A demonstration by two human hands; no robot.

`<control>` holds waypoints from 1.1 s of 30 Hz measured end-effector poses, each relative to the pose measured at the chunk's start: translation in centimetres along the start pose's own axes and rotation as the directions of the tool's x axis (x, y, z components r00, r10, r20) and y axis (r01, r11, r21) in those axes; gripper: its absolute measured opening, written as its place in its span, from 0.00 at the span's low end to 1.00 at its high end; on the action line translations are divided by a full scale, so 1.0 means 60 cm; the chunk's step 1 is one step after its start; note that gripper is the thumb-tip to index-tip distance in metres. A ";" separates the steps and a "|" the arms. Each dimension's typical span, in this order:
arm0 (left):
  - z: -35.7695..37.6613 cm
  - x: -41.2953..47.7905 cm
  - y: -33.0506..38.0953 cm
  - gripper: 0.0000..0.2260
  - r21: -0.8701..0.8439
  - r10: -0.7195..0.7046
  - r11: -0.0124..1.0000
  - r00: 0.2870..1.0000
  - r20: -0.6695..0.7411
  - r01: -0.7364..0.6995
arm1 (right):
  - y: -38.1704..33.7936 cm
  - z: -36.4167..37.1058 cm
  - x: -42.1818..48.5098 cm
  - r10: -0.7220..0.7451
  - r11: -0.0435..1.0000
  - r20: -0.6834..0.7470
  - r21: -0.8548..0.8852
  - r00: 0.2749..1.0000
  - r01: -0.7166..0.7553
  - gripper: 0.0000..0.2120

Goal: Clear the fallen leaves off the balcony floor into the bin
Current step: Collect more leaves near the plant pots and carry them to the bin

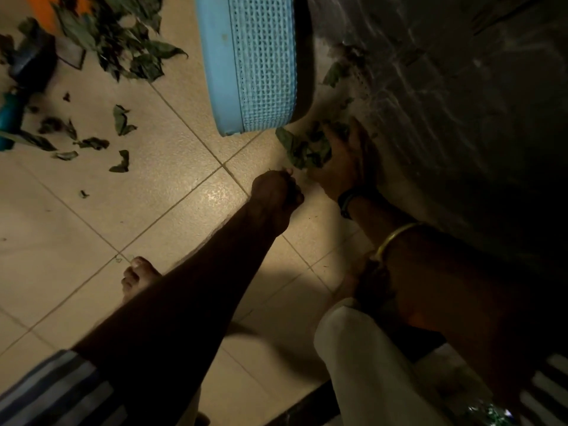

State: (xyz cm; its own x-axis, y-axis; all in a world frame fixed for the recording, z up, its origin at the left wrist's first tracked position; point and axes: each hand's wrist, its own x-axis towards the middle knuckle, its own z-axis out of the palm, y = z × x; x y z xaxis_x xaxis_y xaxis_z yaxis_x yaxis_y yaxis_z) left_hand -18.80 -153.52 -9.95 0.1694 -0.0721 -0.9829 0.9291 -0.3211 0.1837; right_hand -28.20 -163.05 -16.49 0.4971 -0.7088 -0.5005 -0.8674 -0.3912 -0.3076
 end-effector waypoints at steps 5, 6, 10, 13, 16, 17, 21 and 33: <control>-0.028 0.037 -0.015 0.07 -0.045 -0.023 0.999 1.000 -0.004 0.022 | -0.028 0.053 0.023 -0.103 0.982 0.023 -0.158 0.994 0.106 0.42; -0.034 0.041 -0.017 0.07 -0.047 -0.026 0.999 1.000 -0.005 0.026 | -0.034 0.066 0.019 -0.144 0.977 0.008 -0.156 0.990 0.143 0.37; -0.051 0.048 -0.018 0.10 -0.055 -0.034 0.998 0.999 0.023 0.035 | -0.028 0.108 0.008 -0.274 0.959 -0.047 -0.084 0.961 0.270 0.17; -0.065 0.039 -0.012 0.08 -0.076 -0.034 0.996 0.999 0.029 0.036 | -0.021 0.107 -0.004 -0.174 0.985 -0.118 0.001 0.978 0.175 0.06; -0.073 0.003 0.002 0.08 -0.107 -0.044 0.993 0.999 0.029 0.047 | -0.031 0.063 -0.038 0.105 0.962 -0.160 0.266 0.981 -0.059 0.07; -0.074 -0.015 0.009 0.09 -0.115 -0.042 0.992 0.999 0.024 0.044 | -0.035 0.044 -0.053 0.220 0.909 -0.140 0.389 0.965 -0.151 0.07; -0.074 -0.111 0.045 0.09 -0.183 -0.020 0.983 1.000 0.021 0.023 | -0.091 -0.063 -0.137 0.541 0.498 0.044 0.788 0.840 -0.362 0.08; -0.127 -0.630 0.208 0.11 -0.378 0.172 0.922 0.964 0.202 -0.085 | -0.449 -0.510 -0.457 0.399 0.052 0.075 0.993 0.914 -0.104 0.11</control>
State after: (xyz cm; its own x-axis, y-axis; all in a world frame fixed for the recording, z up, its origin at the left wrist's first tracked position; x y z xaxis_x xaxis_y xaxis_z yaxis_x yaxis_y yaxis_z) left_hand -11.10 -147.57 29.39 0.2567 -0.3154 -0.9136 0.9663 0.0671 0.2484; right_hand -19.16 -151.04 30.26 0.1096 -0.7601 -0.6405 -0.0752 0.6362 -0.7678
